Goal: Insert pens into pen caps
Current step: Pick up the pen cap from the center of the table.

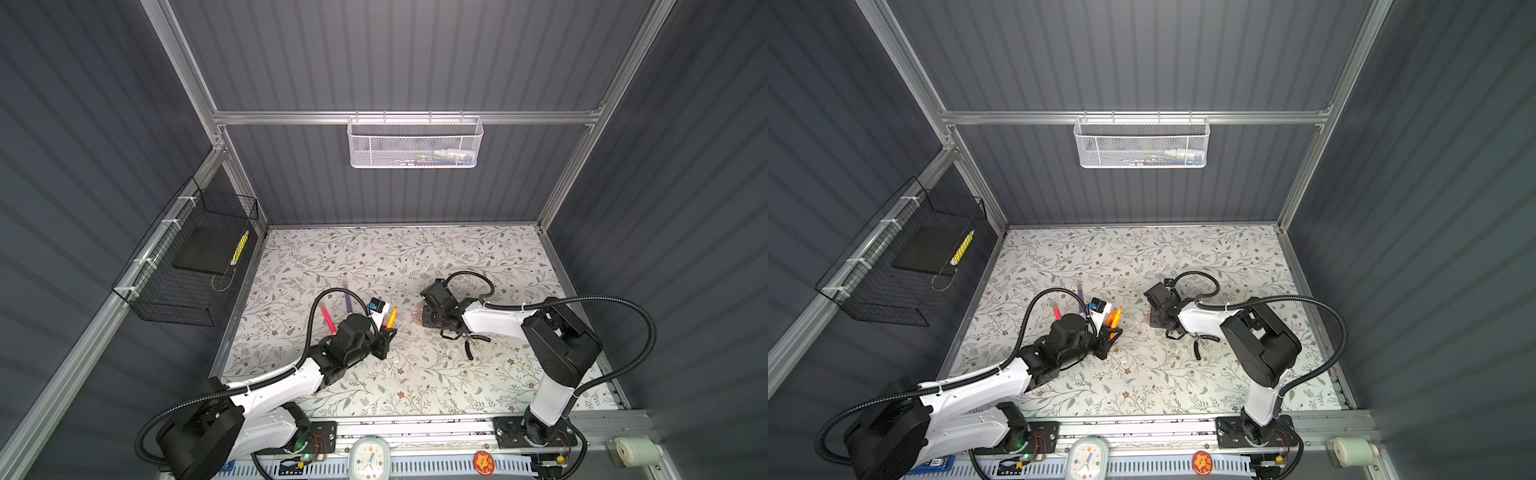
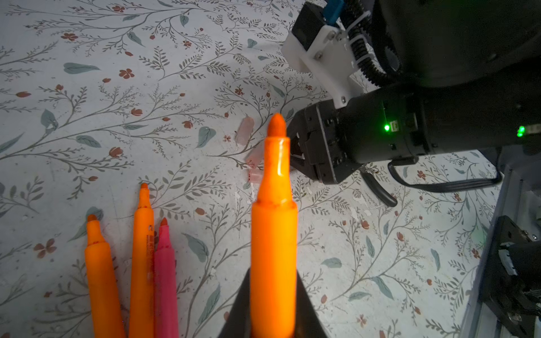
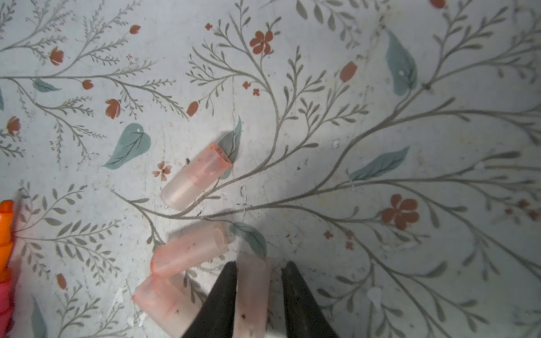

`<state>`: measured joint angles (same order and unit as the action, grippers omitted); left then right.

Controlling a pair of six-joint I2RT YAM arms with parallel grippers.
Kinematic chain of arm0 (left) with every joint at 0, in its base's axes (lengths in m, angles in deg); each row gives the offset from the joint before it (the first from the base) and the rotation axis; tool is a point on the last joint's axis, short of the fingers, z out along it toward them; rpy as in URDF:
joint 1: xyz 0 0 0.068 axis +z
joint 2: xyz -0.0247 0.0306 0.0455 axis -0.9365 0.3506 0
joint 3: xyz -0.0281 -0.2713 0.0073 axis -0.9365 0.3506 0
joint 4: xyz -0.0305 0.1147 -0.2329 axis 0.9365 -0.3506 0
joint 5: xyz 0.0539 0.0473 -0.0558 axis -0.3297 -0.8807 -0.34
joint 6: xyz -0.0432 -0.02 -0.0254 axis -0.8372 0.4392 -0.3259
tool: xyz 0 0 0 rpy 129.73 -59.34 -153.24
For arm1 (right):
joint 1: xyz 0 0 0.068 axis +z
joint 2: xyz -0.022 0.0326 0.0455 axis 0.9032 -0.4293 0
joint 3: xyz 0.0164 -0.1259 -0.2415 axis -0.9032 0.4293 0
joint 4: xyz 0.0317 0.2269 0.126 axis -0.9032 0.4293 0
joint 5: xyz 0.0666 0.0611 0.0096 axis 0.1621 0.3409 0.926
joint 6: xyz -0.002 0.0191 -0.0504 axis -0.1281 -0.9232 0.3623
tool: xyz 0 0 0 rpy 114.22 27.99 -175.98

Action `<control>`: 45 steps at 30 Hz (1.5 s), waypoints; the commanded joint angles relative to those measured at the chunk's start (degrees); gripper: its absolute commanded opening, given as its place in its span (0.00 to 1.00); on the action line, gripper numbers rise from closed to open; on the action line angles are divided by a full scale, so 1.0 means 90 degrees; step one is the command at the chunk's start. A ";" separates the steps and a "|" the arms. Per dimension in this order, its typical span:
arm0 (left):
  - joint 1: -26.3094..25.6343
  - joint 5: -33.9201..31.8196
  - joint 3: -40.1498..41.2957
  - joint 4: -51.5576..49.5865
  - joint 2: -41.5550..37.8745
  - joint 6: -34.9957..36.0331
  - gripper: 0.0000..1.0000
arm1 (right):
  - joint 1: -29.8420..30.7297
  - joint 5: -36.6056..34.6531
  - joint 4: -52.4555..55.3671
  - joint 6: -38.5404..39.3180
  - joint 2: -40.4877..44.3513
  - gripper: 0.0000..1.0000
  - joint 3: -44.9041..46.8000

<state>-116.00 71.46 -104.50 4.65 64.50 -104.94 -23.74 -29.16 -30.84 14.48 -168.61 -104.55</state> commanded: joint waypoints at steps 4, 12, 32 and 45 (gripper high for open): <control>0.0023 0.0090 -0.0041 -0.0027 -0.0213 0.0117 0.00 | -0.0036 -0.0147 0.0246 -0.0044 -0.0068 0.28 0.0041; 0.0028 0.0077 -0.0009 -0.0077 -0.0299 0.0117 0.00 | -0.0035 -0.0163 0.0411 -0.0039 -0.0268 0.29 -0.0126; 0.0023 0.0280 0.0088 -0.0019 -0.0587 0.0000 0.00 | -0.0092 -0.0364 -0.0839 -0.0532 0.2283 0.06 0.1570; 0.0013 0.1012 0.0100 0.0410 -0.0567 -0.0262 0.00 | -0.0094 -0.0141 -0.3455 -0.0954 0.5784 0.02 0.3817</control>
<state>-116.00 77.82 -104.17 6.18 59.75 -106.14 -24.37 -30.98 -54.05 7.46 -119.30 -71.87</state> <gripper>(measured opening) 0.173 0.163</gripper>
